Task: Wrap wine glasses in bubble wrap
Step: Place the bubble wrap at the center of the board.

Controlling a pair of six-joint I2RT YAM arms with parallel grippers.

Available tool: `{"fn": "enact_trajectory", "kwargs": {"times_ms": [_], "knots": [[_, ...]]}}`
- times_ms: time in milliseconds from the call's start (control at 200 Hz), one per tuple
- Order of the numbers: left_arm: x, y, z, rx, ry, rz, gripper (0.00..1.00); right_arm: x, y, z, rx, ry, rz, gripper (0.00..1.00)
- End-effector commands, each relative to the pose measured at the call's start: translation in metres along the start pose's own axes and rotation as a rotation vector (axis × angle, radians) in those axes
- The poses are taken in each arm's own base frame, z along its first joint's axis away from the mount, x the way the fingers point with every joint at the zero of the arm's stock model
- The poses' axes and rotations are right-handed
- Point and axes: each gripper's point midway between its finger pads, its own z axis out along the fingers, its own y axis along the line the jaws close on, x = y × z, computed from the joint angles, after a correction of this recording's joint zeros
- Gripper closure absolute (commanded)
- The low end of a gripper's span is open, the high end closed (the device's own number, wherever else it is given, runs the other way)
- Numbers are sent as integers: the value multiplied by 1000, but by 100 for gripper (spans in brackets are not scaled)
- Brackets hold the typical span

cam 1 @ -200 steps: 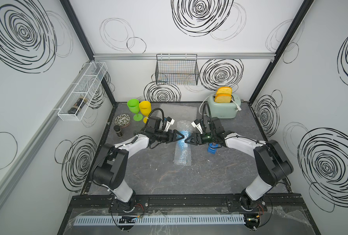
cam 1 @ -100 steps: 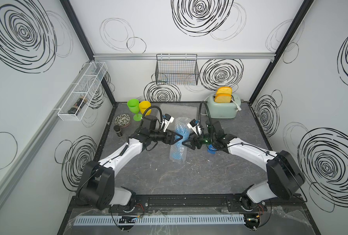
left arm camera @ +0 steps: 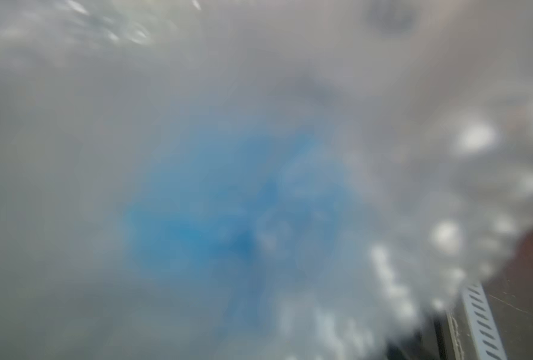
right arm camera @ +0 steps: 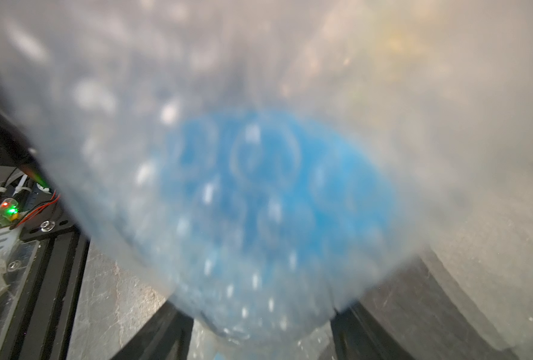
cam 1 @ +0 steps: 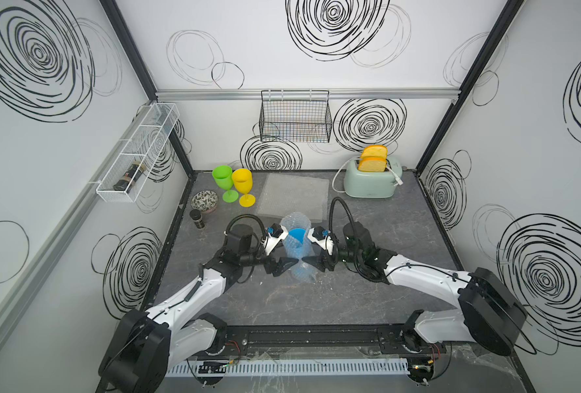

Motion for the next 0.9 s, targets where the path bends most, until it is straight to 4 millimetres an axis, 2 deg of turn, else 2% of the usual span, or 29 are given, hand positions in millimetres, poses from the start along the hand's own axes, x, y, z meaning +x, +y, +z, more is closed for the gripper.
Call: {"fn": "enact_trajectory", "kwargs": {"times_ms": [0, 190, 340, 435, 720, 896], "knots": [[-15, -17, -6, 94, -80, 82, 13, -50, -1, -2, 52, -149, -144, 29], [-13, -20, -10, 102, -75, 92, 10, -26, 3, 6, 52, -81, -126, 29], [-30, -20, -11, 100, -117, 95, 16, -14, 1, 3, 78, -52, -121, 29], [-34, -23, -12, 113, -115, 111, 18, -6, 2, 0, 83, -35, -116, 29], [-1, -20, -9, 90, -2, 163, 13, 25, 6, -1, 97, 35, -105, 29], [5, -15, -16, 49, 55, 135, 5, 28, 7, -1, 98, 58, -98, 28]]}}
